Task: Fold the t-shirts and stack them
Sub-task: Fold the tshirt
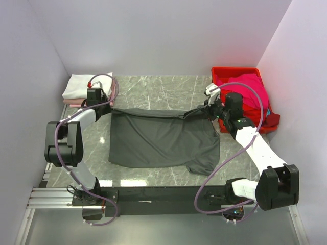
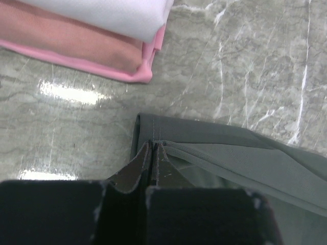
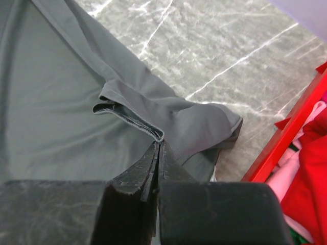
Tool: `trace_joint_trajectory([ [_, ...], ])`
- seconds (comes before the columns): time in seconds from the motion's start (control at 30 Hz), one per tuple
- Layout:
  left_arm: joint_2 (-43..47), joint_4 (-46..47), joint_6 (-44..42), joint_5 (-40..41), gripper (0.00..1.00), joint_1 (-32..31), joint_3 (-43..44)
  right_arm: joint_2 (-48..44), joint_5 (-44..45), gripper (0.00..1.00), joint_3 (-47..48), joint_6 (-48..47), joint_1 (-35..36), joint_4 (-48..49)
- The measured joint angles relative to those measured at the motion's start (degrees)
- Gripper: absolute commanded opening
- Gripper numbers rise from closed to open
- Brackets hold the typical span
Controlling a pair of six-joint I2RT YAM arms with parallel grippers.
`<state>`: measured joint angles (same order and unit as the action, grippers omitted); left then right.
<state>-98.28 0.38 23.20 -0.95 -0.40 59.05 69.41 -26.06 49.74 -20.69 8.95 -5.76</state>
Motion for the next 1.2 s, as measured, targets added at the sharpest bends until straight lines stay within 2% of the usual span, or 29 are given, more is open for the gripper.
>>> trace_joint_trajectory([
  [0.5, 2.6, -1.1, 0.5, 0.3, 0.01, 0.0, -2.8, 1.4, 2.8, 0.0, -0.3, 0.1, 0.0, -0.7],
  [0.53, 2.6, -1.4, 0.5, 0.3, 0.04, 0.0, -2.8, 1.6, 2.9, 0.0, -0.3, 0.1, 0.0, -0.8],
  [0.63, 2.6, -2.7, 0.9, 1.0, 0.27, 0.0, -2.8, 1.6, 2.9, 0.0, -0.3, 0.0, 0.0, -1.2],
  [0.67, 2.6, -3.1, 1.2, 1.3, 0.42, 0.0, -2.8, 1.6, 2.9, 0.0, -0.3, 0.0, 0.0, -1.2],
  [0.77, 3.8, -5.4, 2.1, 2.8, 0.6, 0.0, -3.0, 1.6, 2.9, 0.0, -0.3, 0.0, 0.0, -1.4],
  [0.83, 7.1, -6.3, 3.0, 3.9, 0.67, 0.0, -4.2, 1.6, 2.9, 0.0, -0.3, -0.3, 0.0, -1.6],
  [0.97, 18.2, -8.1, 3.6, 5.9, 0.72, 0.0, -6.1, 1.9, 2.8, 0.0, -0.3, -0.8, 0.0, -2.0],
  [1.2, 31.6, -8.6, 2.9, 7.8, 0.71, 0.0, -6.6, 3.4, 2.4, 0.0, -0.3, -2.6, 0.0, -3.7],
])
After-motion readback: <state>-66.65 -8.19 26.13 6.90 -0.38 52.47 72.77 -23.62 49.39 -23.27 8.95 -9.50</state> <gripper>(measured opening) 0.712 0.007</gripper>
